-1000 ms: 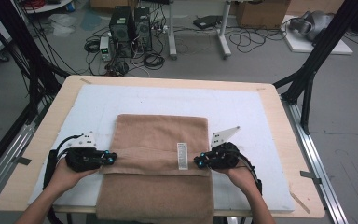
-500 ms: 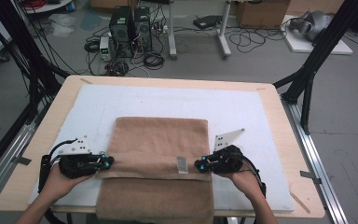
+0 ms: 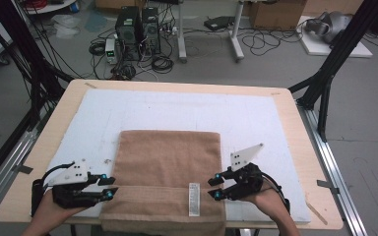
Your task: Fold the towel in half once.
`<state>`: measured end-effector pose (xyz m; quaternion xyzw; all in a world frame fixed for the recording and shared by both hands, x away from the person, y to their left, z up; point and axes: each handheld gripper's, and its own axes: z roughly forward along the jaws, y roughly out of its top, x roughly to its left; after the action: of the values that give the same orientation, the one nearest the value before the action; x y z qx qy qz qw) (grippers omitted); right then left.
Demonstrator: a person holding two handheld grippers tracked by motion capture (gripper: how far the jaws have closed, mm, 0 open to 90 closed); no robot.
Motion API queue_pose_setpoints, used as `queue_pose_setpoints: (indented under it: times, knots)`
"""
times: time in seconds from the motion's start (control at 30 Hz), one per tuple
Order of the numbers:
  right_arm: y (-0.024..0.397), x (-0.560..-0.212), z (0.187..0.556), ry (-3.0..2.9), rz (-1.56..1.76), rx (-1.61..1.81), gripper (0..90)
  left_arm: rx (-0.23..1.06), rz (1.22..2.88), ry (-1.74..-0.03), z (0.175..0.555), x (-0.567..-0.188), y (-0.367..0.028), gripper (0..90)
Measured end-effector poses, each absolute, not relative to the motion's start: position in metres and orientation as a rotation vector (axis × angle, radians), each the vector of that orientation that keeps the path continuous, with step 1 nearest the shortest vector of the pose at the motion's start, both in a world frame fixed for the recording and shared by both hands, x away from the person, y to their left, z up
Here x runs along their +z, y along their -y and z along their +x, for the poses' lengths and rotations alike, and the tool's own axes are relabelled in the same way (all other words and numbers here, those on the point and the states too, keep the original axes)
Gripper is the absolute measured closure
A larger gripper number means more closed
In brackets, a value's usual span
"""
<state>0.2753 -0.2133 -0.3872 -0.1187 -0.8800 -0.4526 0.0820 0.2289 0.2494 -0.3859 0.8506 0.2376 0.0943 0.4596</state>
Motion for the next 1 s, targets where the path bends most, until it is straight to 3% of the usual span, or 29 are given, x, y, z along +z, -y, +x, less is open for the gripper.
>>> queue_pose_setpoints:
  times: [0.23, 0.5, 0.63, 1.0]
  knots:
    - [0.214, -0.392, 0.317, 2.714, -0.581, -1.403, 51.4, 0.339, 2.065, -0.658, 0.269, -0.392, -0.243, 54.6]
    - [0.213, -0.405, 0.369, 2.83, -0.822, -1.313, 45.2, 0.437, 2.06, -0.773, 0.318, -0.403, -0.242, 54.0]
    - [0.213, -0.42, 0.383, 2.846, -0.889, -1.284, 41.3, 0.412, 2.066, -0.829, 0.339, -0.416, -0.242, 51.3]
    - [0.215, -0.439, 0.395, 2.891, -0.959, -1.21, 42.7, 0.343, 2.079, -0.974, 0.365, -0.447, -0.252, 44.7]
